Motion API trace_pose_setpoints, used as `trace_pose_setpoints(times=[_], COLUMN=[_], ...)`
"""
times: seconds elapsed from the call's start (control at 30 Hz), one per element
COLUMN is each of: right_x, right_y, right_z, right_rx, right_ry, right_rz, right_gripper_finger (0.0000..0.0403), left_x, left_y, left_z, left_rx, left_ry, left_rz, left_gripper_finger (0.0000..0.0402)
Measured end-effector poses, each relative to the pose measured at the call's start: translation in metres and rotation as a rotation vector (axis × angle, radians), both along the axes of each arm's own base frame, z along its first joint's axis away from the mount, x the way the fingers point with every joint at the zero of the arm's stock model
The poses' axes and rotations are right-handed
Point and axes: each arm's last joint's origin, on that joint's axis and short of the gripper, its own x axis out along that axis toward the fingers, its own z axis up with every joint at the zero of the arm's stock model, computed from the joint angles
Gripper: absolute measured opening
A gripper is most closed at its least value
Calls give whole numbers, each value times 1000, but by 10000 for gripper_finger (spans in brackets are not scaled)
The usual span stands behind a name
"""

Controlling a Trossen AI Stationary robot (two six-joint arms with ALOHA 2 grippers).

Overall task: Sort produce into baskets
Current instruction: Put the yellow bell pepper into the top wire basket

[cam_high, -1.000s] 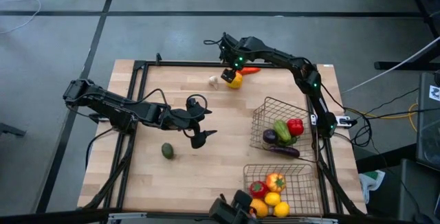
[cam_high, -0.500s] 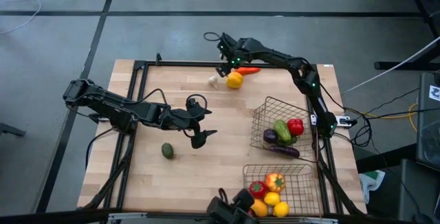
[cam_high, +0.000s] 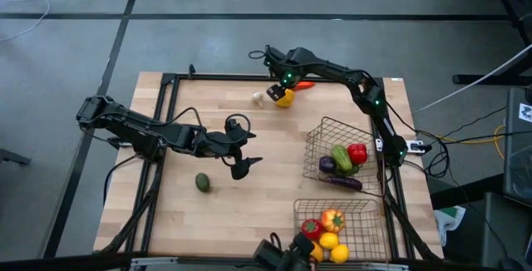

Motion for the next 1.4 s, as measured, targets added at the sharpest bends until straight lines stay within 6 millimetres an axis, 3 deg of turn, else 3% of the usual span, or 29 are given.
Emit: trace_pose_setpoints(times=[0.1,0.27,0.6,0.93,1.4], right_x=[-2,-2,-4,0,3], right_y=[-1,-4,-3,10,17], right_z=[-8,-9,-9,-10,-7], right_rx=[-36,-45,-67,-77,-57], right_ry=[87,79,139,212,203], right_rz=[6,7,244,496,631], right_gripper_finger=[266,266,266,266,266], left_x=[0,0,0,0,0], left_y=[0,0,0,0,0], left_z=[0,0,0,0,0], left_rx=[0,0,0,0,0], left_ry=[0,0,0,0,0], left_rz=[0,0,0,0,0], left_gripper_finger=[392,392,392,392,392])
